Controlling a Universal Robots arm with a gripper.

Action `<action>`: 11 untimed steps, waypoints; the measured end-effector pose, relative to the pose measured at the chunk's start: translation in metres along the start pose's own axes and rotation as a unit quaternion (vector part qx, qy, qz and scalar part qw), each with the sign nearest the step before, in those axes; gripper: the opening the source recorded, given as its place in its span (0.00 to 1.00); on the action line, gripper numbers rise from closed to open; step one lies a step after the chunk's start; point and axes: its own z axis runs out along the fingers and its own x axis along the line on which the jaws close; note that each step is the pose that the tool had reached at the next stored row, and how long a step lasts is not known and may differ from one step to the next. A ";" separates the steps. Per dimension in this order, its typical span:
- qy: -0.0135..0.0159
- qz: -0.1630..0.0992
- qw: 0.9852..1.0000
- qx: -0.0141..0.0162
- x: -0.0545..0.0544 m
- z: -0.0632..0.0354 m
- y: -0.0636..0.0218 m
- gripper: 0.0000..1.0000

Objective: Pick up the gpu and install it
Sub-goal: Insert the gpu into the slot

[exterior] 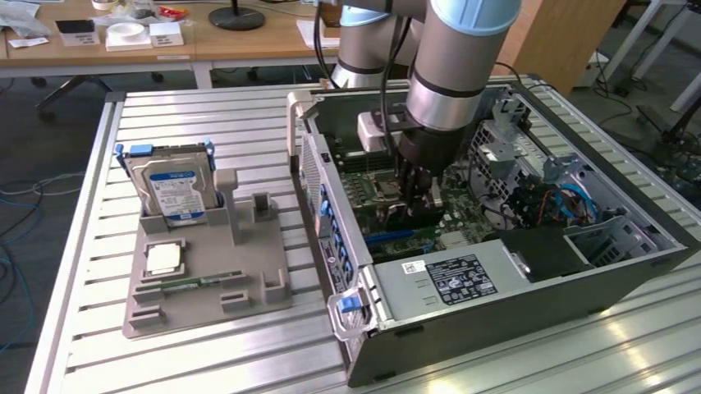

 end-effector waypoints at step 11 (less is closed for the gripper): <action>0.000 0.000 1.000 0.000 0.000 0.0021 0.0000 0.27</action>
